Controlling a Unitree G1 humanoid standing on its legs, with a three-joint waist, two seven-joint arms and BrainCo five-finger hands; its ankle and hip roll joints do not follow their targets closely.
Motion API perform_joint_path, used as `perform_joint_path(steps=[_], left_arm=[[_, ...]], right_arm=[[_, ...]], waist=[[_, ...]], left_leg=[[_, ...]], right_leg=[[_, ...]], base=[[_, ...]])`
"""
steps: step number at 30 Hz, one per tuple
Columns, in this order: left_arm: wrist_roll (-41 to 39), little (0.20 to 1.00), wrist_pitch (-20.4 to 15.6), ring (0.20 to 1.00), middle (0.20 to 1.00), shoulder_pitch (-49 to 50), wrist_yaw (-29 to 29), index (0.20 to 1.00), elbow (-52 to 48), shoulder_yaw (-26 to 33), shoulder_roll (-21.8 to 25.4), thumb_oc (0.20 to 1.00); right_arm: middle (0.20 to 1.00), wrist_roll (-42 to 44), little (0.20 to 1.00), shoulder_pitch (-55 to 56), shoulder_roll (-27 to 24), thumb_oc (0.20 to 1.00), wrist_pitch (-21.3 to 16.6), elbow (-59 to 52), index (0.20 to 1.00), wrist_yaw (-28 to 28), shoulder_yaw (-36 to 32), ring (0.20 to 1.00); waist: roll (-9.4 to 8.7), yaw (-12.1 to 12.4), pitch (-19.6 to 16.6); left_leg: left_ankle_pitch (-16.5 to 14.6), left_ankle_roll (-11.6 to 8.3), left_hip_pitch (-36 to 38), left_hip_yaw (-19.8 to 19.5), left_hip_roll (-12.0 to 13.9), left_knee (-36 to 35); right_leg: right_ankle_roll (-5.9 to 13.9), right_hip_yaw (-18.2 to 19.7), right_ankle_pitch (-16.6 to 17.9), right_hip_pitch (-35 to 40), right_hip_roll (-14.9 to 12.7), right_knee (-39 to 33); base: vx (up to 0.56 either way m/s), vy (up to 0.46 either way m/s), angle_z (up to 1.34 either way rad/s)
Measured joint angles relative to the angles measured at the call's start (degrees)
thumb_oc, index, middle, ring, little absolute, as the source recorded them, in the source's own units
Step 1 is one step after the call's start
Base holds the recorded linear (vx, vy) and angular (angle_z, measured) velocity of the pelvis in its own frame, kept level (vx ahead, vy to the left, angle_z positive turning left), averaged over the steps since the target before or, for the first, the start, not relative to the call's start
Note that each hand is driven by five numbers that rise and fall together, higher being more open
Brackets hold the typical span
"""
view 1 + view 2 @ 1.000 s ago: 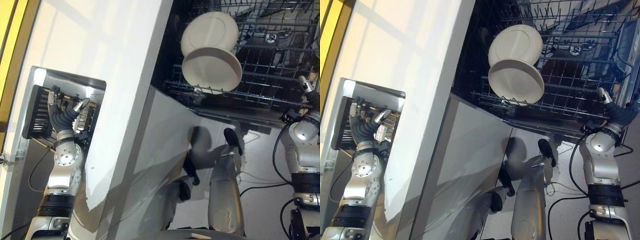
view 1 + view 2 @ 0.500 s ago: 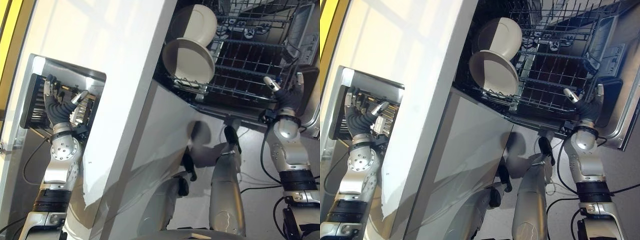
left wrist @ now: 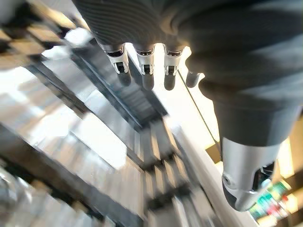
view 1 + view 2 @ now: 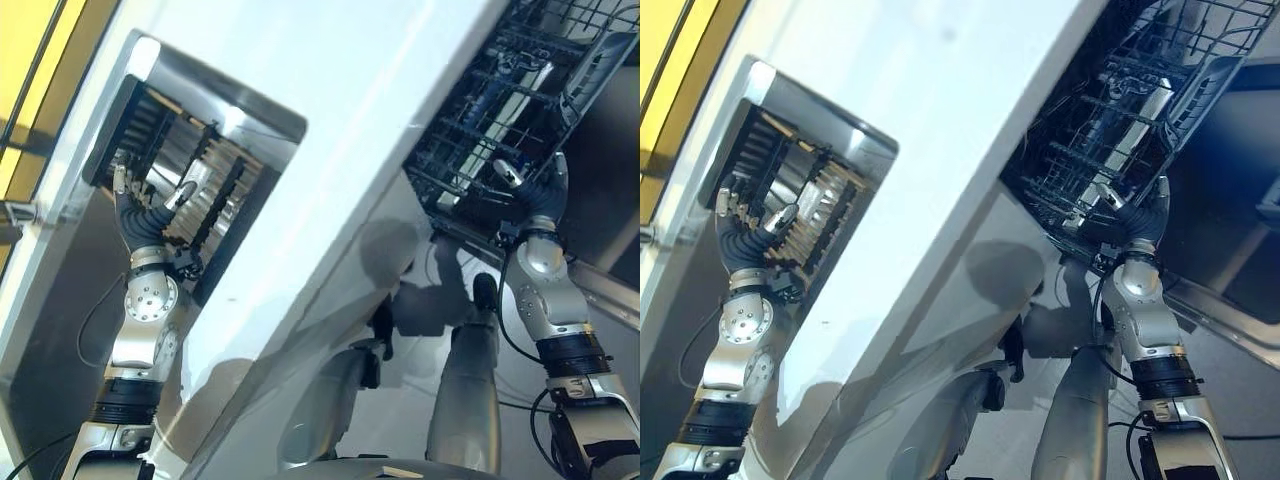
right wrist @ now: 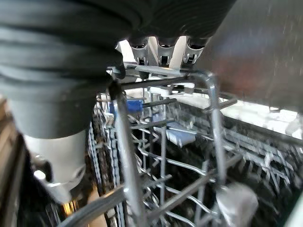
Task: Pick up plates and place into dishwasher.
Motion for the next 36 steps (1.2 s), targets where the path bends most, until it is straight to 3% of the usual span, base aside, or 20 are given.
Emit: perform_joint_path(steps=[7,10,29,36], left_arm=[[2.2,1.000,-1.9,1.000,1.000,-0.7,-0.8,1.000,-3.3,-0.8,0.1,1.000],[2.2,1.000,-1.7,1.000,1.000,-0.4,-0.9,1.000,-3.2,-0.8,0.2,1.000],[1.6,1.000,-1.1,1.000,1.000,-0.4,-2.7,1.000,-1.4,-0.6,3.1,1.000],[1.0,1.000,-1.1,1.000,1.000,-1.7,-3.0,1.000,-1.3,-0.7,5.5,1.000]], right_arm=[[1.000,0.0,1.000,-7.0,0.8,1.000,0.0,4.7,1.000,-1.3,0.4,1.000],[1.000,-0.1,1.000,-7.4,-0.3,1.000,-0.1,6.1,1.000,-0.7,0.3,1.000],[1.000,0.0,1.000,-8.0,-0.8,1.000,-2.3,9.5,1.000,-4.8,0.5,1.000],[1.000,-4.6,1.000,-8.3,-0.4,1.000,-2.3,7.5,1.000,-8.8,0.8,1.000]], waist=[[-0.32,4.3,0.2],[-0.39,5.0,0.3],[-0.65,5.3,0.5],[-3.06,3.9,2.3]], left_leg=[[0.4,0.54,-2.0,-0.2,-0.3,1.5],[0.4,0.49,-1.9,-0.9,-0.2,1.7],[1.3,-0.32,-1.9,-3.1,0.5,1.7],[1.1,0.10,-1.6,-2.5,0.1,3.3]], right_leg=[[0.14,-3.6,-1.8,0.1,-2.0,2.1],[0.08,-4.4,-1.9,0.8,-2.1,2.1],[-0.82,-7.4,-1.4,2.7,-1.9,1.2],[-0.75,-6.5,-1.3,3.5,-1.7,0.7]], base=[[0.03,-0.005,0.29],[-0.01,-0.054,0.11],[-0.05,-0.025,0.05],[-0.04,0.084,0.00]])
